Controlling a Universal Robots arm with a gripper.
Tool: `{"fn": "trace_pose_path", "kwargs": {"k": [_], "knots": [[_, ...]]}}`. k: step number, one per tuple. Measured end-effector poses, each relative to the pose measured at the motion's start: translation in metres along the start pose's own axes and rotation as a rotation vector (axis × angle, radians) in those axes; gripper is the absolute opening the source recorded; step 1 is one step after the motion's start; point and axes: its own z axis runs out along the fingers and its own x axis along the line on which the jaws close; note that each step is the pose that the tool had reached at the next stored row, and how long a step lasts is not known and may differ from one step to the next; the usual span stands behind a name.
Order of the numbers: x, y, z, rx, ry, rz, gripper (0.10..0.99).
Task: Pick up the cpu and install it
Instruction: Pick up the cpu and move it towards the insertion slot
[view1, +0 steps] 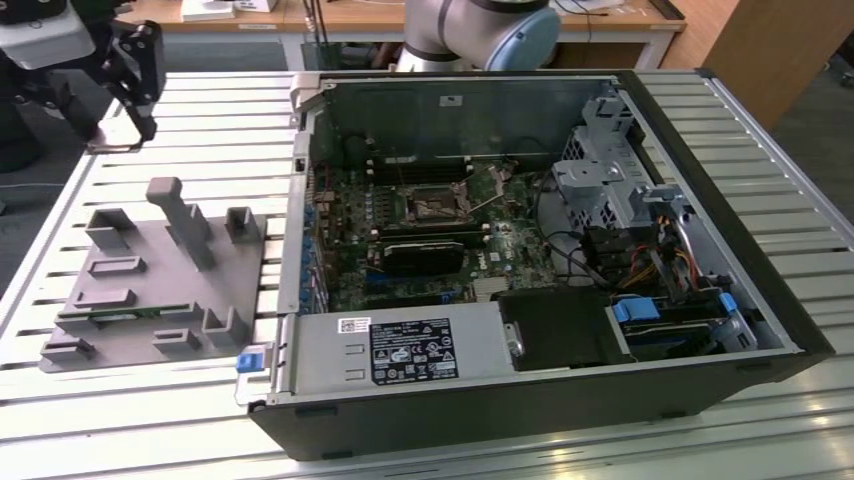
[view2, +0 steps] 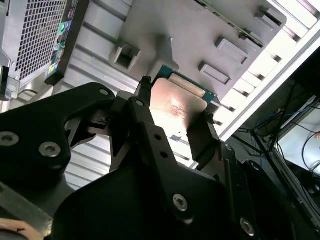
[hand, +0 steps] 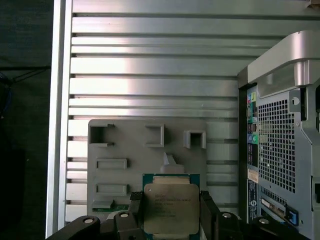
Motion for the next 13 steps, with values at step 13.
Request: {"fn": "trace_pose_path", "kwargs": {"k": [13], "knots": [[-0.0354,0.0001,-0.0002,0.000,0.0000,0.000,0.541]]}}
